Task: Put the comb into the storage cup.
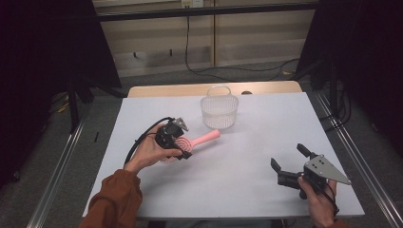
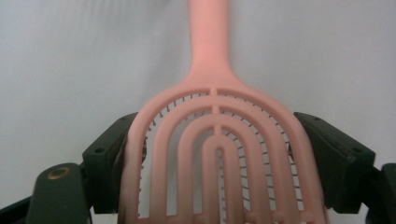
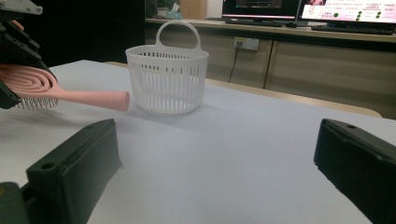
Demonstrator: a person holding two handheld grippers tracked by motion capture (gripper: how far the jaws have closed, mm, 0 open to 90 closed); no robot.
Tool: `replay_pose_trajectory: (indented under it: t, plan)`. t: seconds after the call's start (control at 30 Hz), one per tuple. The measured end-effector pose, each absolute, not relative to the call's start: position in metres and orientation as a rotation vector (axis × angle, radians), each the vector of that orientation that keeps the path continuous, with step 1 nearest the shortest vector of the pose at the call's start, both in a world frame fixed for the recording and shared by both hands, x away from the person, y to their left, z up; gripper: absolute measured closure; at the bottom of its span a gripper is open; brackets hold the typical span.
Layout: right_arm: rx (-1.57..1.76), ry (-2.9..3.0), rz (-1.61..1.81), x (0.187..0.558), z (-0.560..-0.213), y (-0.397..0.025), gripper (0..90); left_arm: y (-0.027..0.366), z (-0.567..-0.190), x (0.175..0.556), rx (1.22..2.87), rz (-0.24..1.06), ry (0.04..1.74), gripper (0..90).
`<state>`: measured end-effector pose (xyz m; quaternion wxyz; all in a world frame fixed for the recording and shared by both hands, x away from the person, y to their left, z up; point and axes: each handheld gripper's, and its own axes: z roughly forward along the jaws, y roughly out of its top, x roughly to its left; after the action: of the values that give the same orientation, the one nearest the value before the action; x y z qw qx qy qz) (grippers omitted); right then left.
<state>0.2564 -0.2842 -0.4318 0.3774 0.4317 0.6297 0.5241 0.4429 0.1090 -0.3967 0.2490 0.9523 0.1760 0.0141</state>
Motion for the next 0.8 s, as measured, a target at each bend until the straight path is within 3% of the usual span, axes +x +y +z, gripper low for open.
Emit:
replay_pose_trajectory:
  t: [0.8]
  plan:
    - [0.870, 1.810, 1.321, 0.290, -0.413, -0.217, 0.0, 0.115, -0.380, 0.438, 2.528, 0.059, 0.525, 20.0]
